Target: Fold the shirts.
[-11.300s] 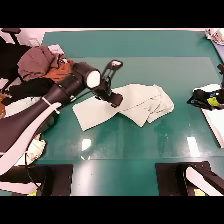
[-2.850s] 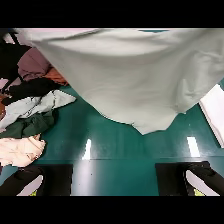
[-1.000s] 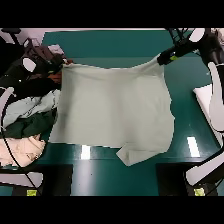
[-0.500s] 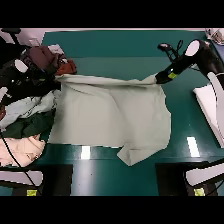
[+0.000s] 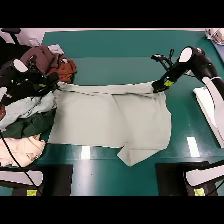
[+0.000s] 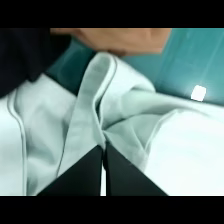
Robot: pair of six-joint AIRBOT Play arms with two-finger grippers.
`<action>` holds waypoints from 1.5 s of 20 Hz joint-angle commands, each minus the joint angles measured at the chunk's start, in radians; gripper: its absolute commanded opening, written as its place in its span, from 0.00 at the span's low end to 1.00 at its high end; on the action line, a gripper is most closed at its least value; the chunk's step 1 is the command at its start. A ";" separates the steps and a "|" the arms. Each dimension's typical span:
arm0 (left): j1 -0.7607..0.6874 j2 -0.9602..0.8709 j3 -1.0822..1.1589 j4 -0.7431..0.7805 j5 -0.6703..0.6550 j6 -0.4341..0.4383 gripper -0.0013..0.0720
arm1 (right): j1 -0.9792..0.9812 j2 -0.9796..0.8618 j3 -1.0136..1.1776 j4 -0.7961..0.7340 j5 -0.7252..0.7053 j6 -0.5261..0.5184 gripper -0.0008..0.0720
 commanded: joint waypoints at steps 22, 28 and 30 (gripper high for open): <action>-0.070 0.002 0.000 -0.026 -0.220 0.103 0.05 | -0.002 0.051 -0.006 -0.006 0.257 0.048 0.04; -0.021 0.002 0.000 0.018 -0.257 0.137 0.05 | -0.011 0.052 -0.007 -0.003 0.315 0.057 0.04; -0.021 0.002 0.000 0.033 -0.229 0.136 0.05 | -0.011 0.057 -0.008 -0.004 0.332 0.066 0.04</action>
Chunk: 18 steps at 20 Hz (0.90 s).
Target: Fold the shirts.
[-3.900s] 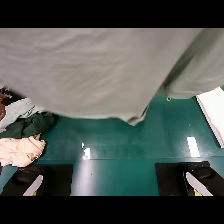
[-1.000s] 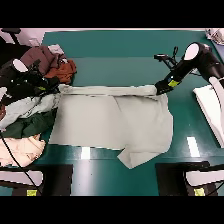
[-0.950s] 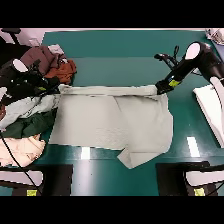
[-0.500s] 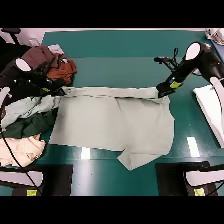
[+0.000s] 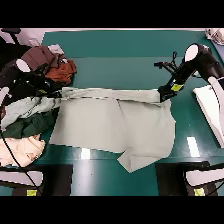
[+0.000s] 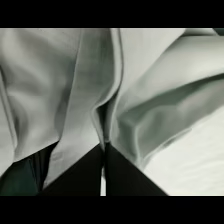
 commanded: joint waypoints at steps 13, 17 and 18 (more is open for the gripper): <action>0.007 0.001 0.000 0.029 0.045 0.009 0.05 | -0.099 0.176 -0.358 0.002 -0.140 -0.010 0.04; 0.007 0.000 0.000 0.024 0.021 0.010 0.05 | -0.097 0.179 -0.365 0.002 -0.138 -0.008 0.44; 0.007 0.000 0.000 0.024 0.011 0.011 0.07 | -0.097 0.187 -0.350 0.002 -0.135 -0.008 0.47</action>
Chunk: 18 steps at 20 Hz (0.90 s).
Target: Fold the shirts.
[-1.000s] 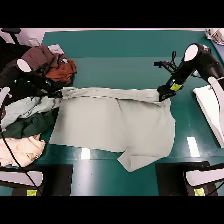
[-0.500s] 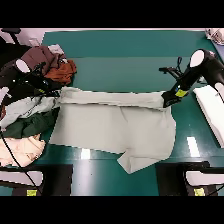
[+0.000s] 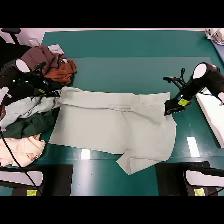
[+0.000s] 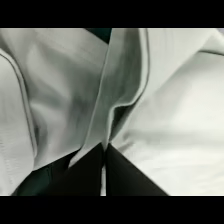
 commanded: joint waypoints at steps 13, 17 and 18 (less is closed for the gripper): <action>0.000 -0.003 0.147 -0.015 0.069 0.026 0.57 | -0.261 0.000 0.166 0.223 -0.246 -0.022 0.83; 0.000 -0.046 0.146 -0.018 0.091 0.051 0.78 | -0.315 -0.100 0.166 0.274 -0.218 -0.045 0.83; 0.000 -0.063 0.146 -0.028 0.092 0.051 0.78 | -0.314 -0.117 0.166 0.274 -0.214 -0.045 0.83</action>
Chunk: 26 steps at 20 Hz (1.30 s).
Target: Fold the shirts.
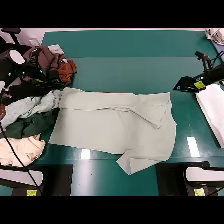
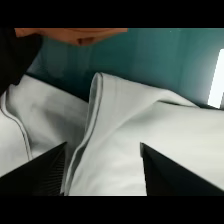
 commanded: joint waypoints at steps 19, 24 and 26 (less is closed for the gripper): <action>-0.002 -0.156 0.003 -0.145 0.061 0.100 0.43 | 0.073 -0.186 0.001 0.047 -0.031 -0.032 0.83; -0.047 -0.156 0.003 -0.152 0.110 0.119 0.18 | 0.062 -0.186 0.001 0.043 -0.050 -0.031 0.81; -0.058 -0.156 0.004 -0.153 0.134 0.112 0.05 | 0.061 -0.186 0.001 0.044 -0.051 -0.031 0.30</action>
